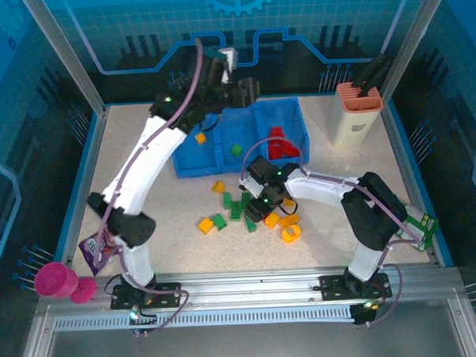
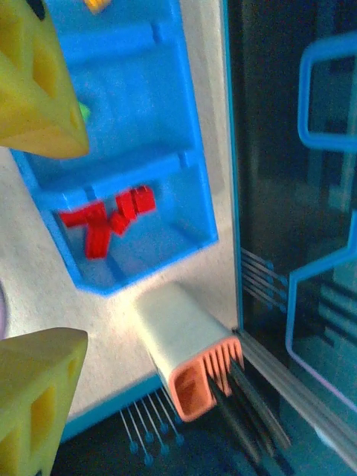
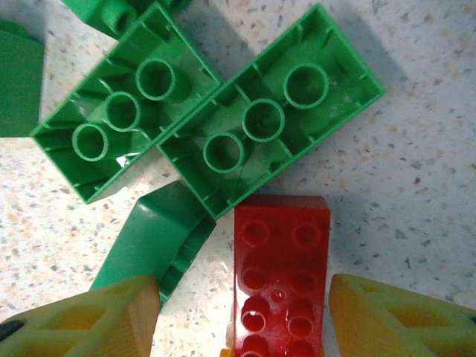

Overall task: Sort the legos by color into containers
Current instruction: Pick up the lego from the center of the table.

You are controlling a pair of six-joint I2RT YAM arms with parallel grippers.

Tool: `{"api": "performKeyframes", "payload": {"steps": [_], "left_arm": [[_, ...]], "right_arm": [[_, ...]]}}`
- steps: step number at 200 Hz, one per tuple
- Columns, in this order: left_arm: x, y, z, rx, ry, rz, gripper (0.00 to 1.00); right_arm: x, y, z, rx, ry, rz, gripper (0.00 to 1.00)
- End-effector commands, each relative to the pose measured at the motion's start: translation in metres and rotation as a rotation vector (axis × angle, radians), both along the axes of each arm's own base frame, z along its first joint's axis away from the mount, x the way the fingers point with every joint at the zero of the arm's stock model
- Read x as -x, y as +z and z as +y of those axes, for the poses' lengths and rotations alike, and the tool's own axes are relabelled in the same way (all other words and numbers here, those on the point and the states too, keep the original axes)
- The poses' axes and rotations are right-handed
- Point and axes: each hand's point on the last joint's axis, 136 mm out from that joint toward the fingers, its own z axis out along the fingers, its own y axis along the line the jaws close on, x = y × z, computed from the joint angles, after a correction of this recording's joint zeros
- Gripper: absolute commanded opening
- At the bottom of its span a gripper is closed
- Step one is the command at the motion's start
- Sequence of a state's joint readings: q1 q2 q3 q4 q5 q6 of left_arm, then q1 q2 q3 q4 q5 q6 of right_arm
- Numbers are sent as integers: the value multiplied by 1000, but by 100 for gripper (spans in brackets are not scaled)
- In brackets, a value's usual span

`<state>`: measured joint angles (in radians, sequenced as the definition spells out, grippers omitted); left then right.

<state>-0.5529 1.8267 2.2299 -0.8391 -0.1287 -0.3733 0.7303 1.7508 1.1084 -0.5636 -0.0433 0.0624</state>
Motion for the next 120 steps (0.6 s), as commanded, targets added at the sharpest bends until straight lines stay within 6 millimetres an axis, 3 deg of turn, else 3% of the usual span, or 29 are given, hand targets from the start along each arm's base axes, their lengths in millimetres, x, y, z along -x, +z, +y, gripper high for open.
{"api": "performKeyframes", "payload": {"steps": [1,36,69,120], "left_arm": [[9,-19,38,-88,67,16,64],[43,-29,86,-112,144,37,65],[68,-41,121,-123,210,59,66],[87,-45,142,-129,250,70,67]], "right_arm": [[-6,-6,0,39,2,-14,61],[-3,-23,-8,99,-3,20,52],[1,-32,-21,155,-16,41,52],[11,-19,-40,219,-61,85,57]]}}
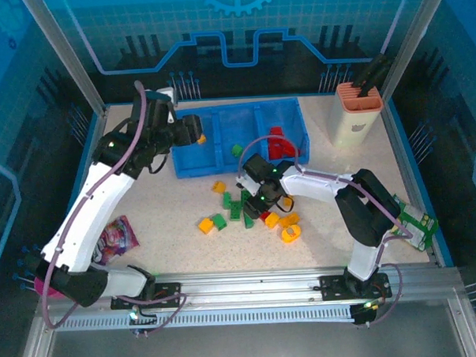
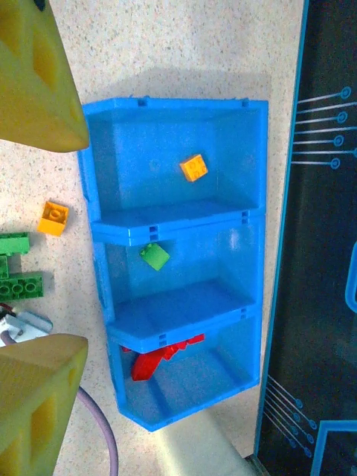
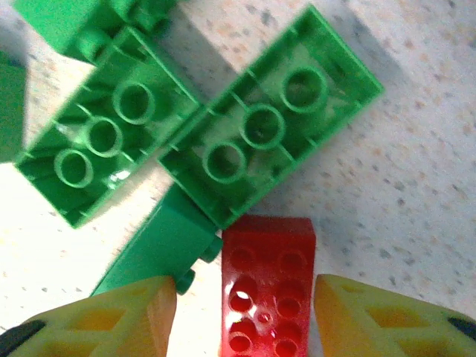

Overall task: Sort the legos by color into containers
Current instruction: Pick up the lego from the center of the table, then place the lego in the container.

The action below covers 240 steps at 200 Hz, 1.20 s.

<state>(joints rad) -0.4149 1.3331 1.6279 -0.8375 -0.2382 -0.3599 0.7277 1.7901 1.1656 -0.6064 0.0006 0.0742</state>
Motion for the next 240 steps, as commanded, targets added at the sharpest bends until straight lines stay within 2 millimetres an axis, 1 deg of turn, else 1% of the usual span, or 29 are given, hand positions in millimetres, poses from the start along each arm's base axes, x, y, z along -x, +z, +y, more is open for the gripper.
{"api": "performKeyframes", "payload": {"steps": [1,23,40,50,80,105,117,129,143,164,174,183,196,223,240], "left_arm": [[8,-3,11,-15,28,7,67],[8,-3,13,-15,32,2,68],[6,-5,11,-11,31,4,68],[5,-6,10,-5,26,8,68],[5,-9,9,-7,25,17,68],[6,-13,10,-6,27,24,68],[6,-16,9,-6,27,33,69],[7,-20,10,-12,28,42,69],[9,-22,12,-18,31,51,69],[14,-25,17,-28,38,57,69],[16,-28,21,-33,47,65,69],[19,-31,24,-38,52,72,69],[24,-39,28,-45,56,91,69],[36,-66,37,-97,63,137,69],[42,-83,44,-123,80,163,69]], "right_arm": [[21,-18,-38,172,-38,93,58],[27,-12,-39,149,-43,87,61],[26,-16,-43,174,-41,85,61],[25,-18,-42,176,-37,86,61],[18,-17,-30,154,-13,72,62],[10,-22,-22,156,12,71,61],[7,-26,-18,159,24,74,59],[6,-29,-15,159,34,83,51],[4,-32,-16,174,34,91,43],[5,-30,-19,183,33,96,34],[0,-25,-23,182,19,83,30],[-6,-15,-26,168,-3,68,28],[-19,4,-33,135,-44,34,28],[-61,56,-55,33,-178,-66,29],[-91,82,-66,-42,-260,-121,28]]}}
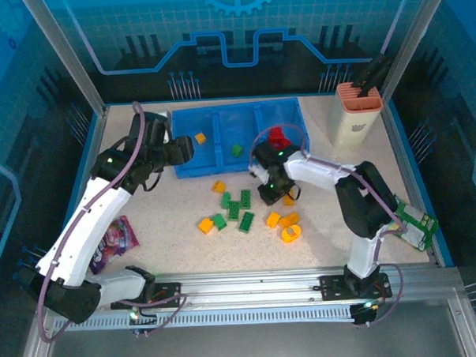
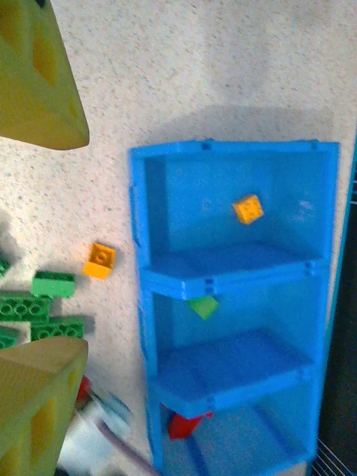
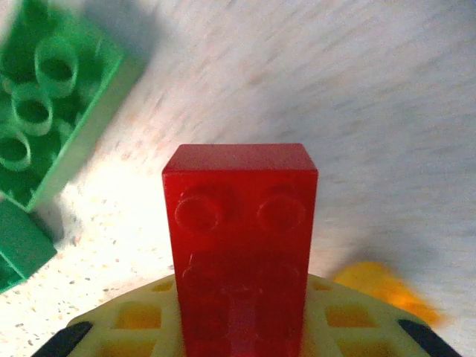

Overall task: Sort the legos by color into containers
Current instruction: Place the lego in the container.

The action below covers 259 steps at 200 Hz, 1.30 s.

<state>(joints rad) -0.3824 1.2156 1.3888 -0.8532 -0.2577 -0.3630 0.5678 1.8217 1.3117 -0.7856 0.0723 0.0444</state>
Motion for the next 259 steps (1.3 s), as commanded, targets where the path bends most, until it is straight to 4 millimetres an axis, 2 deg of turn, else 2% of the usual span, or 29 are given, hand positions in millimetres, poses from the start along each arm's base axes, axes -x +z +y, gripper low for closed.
{"api": "performKeyframes", "payload": {"steps": [1,20,52,89,118,138,162,195,236,259], "left_arm": [[13,-22,16,-62,30,42,69],[19,-36,18,-67,35,77,69],[27,-46,16,-55,9,98,71],[30,-44,20,-61,17,73,73],[29,-50,20,-64,17,94,74],[28,-54,20,-65,20,108,74],[26,-60,17,-61,13,124,74],[20,-67,14,-64,9,131,74],[10,-70,9,-61,-17,125,74],[6,-71,6,-54,-32,117,75]], "right_arm": [[-47,63,-12,-132,-111,-145,28],[-80,82,-24,-137,-160,-226,28],[-131,88,-41,-115,-219,-285,27],[-173,72,-48,-112,-260,-286,27],[-191,48,-50,-69,-259,-260,30],[-197,41,-49,-59,-255,-253,33],[-198,47,-49,-62,-259,-260,41],[-183,79,-52,-35,-255,-286,55],[-142,112,-42,-68,-286,-314,59],[-106,105,-18,-153,-329,-249,59]]}}
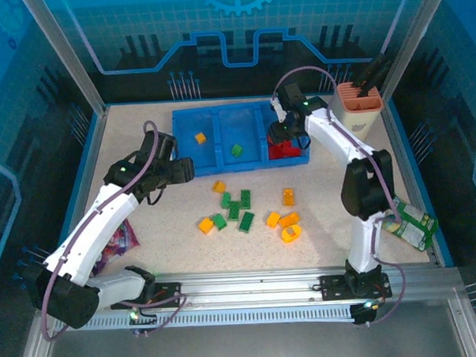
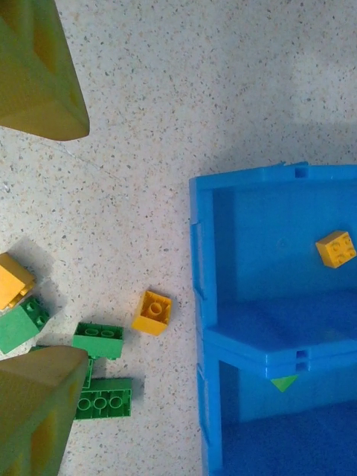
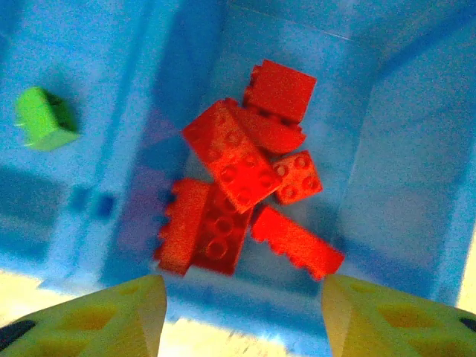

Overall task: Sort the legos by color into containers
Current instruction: Place the lego in the container, then pick up the lego from the center of the table.

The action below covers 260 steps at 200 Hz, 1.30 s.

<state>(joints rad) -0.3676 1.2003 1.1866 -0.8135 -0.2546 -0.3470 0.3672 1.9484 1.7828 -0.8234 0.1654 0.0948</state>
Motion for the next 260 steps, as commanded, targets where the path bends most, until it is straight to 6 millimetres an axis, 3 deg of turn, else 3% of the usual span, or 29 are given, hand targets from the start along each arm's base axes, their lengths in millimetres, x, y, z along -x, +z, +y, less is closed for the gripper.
{"api": "performKeyframes", "payload": {"steps": [1,44,83,166,210,260], "left_arm": [[-7,-1,-4,11,-34,-18,74],[-10,-6,-4,44,-47,-31,75],[-6,-6,-8,100,-65,-36,75],[-6,-4,2,144,-53,-40,76],[-6,-6,4,136,-51,-41,76],[-7,-6,5,137,-42,-39,76]], "right_arm": [[39,3,25,-97,-39,50,59],[109,-33,83,-233,-94,167,65],[136,-70,105,-252,-104,284,68],[142,-119,134,-244,-88,397,70],[148,-141,135,-193,-83,439,69],[150,-156,113,-62,-65,442,36]]}}
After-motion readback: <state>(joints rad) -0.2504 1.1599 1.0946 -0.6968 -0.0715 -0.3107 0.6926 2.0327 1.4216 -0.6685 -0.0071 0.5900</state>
